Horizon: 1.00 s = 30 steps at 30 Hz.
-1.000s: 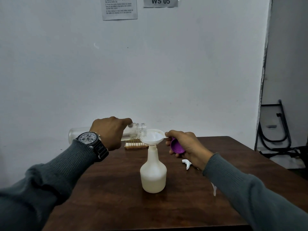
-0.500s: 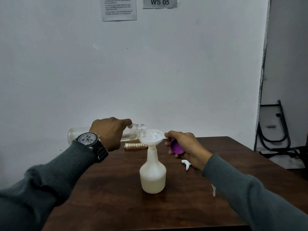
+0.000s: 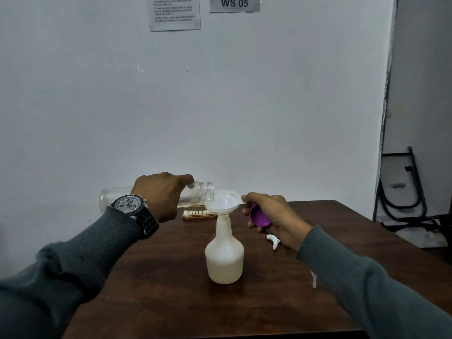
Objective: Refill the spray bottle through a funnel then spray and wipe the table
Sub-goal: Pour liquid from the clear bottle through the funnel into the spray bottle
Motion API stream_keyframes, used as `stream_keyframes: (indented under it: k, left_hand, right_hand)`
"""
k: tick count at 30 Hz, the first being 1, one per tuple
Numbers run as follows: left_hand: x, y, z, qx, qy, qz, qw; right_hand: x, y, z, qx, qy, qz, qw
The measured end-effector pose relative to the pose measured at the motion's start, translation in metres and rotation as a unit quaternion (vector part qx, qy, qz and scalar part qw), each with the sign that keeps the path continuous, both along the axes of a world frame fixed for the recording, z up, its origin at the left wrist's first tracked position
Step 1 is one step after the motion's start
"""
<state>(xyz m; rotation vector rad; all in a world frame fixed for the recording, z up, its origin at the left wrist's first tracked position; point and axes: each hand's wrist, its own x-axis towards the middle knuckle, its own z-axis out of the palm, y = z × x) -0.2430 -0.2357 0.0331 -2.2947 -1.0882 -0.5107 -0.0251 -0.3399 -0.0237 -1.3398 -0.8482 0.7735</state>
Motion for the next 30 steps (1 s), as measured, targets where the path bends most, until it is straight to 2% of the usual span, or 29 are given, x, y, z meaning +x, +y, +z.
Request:
stream_keyframes:
  k: [30]
  left_hand:
    - [0.0015, -0.0012, 0.0015, 0.007, 0.016, -0.001, 1.000]
  right_hand:
    - [-0.0008, -0.0003, -0.0005, 0.005, 0.009, 0.002, 1.000]
